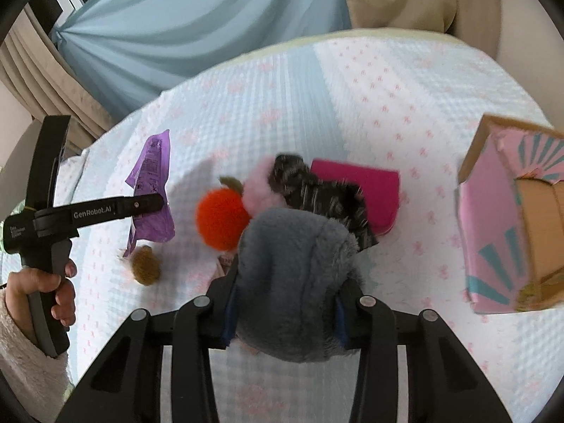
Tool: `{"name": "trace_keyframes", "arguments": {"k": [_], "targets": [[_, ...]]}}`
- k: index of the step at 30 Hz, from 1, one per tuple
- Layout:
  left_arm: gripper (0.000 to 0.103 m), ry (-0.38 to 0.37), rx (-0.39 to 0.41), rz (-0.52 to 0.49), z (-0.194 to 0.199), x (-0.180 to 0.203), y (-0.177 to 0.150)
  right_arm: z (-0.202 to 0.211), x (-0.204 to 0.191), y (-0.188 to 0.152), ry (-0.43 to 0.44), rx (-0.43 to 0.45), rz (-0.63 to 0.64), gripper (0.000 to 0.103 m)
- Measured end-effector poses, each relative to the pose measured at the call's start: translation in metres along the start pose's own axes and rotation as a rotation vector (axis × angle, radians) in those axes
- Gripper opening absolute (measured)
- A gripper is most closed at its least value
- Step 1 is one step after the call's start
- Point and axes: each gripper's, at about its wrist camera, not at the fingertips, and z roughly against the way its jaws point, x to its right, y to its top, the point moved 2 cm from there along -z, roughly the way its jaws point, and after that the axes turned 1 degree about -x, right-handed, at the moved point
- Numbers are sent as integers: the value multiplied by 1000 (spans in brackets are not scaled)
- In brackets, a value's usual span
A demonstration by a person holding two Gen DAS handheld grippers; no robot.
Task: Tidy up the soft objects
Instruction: 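Carry the purple packet and grey item with both tools into the cardboard box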
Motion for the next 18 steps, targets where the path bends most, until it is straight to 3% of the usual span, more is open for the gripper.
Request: {"name": "trace_keyframes", "arguments": {"k": [4,12,18], "targets": [[38,-17,38,14,35,15,5,39,-1,10,-1,43,8,38],[38,-14,119,-2,153,113,-5,136,7,35,13,126,13,38],[38,-7,162,4,191,187,-10,208,41,56,4,167,65,38]]}}
